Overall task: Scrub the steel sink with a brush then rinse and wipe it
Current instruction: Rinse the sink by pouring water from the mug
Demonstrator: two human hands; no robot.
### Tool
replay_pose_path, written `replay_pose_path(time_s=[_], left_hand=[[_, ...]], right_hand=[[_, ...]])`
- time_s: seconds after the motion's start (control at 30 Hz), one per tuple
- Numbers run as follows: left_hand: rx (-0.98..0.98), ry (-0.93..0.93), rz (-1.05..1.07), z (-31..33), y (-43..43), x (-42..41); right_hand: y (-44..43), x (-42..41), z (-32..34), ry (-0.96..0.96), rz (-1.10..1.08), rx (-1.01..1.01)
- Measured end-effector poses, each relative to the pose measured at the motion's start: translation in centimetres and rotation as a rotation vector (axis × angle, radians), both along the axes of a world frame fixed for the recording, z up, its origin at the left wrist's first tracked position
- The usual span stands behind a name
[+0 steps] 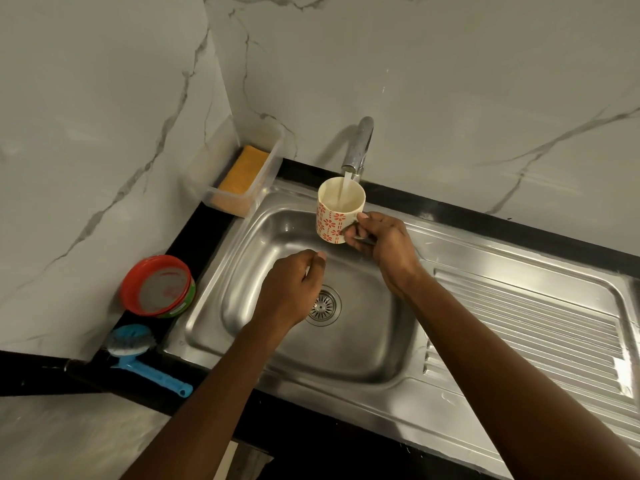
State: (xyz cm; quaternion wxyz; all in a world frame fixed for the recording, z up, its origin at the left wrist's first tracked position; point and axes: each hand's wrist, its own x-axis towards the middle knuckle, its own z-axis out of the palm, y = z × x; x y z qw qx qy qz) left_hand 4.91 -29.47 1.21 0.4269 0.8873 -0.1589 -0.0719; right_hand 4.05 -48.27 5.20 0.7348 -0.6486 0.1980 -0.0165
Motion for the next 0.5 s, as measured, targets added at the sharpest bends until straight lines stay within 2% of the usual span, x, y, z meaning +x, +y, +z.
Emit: replay_pose_path(time_s=[0.5], left_hand=[[0.004,-0.006,0.008,-0.2,-0.3,1.1]], right_hand=[[-0.4,0.3,0.1,0.013,-0.006,0.025]])
